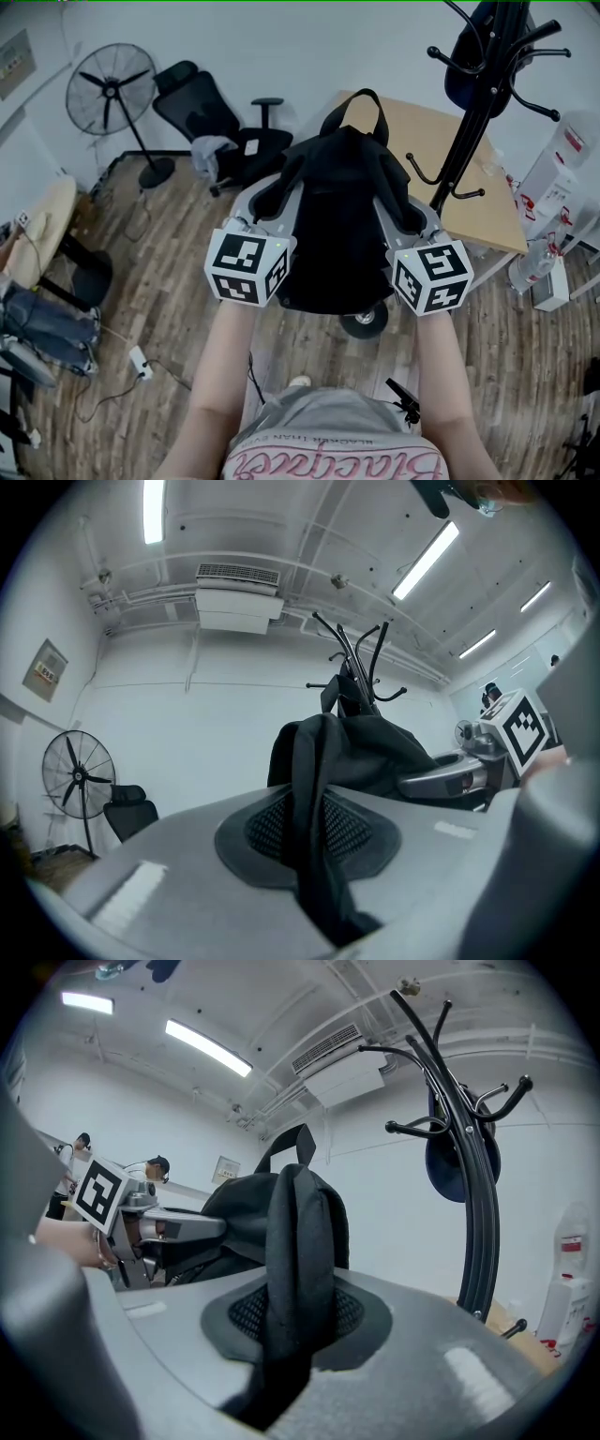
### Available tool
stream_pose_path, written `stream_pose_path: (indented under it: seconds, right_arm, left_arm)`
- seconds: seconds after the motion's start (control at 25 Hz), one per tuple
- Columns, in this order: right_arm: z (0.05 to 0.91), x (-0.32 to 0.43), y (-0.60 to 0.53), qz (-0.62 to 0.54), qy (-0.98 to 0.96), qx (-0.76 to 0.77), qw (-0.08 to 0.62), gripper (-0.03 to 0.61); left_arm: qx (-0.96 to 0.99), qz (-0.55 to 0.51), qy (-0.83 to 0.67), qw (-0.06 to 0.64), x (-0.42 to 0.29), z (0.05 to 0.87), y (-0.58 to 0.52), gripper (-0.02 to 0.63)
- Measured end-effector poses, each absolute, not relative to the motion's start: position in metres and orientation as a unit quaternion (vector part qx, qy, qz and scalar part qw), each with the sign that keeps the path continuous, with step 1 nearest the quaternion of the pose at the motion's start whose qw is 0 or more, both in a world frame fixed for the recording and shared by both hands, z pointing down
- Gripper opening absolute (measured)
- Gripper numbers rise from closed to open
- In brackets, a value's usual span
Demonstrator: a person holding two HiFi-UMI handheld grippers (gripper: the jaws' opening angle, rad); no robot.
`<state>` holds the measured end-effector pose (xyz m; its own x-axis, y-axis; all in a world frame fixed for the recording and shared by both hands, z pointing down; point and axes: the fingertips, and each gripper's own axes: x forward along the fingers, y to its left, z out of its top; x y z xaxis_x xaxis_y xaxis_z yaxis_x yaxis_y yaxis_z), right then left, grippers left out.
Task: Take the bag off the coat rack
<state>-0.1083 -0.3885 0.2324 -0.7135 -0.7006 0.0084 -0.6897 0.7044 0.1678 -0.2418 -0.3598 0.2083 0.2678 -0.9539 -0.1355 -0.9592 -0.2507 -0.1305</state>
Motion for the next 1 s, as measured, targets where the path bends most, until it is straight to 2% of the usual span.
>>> stream_pose_path:
  seconds: [1.0]
  right_arm:
    - [0.229,-0.113,-0.3882,-0.08,-0.92,0.382,0.035,0.067]
  left_arm:
    - [-0.789,0.018,0.607,0.099,-0.2462,0.202,-0.3608,0.072]
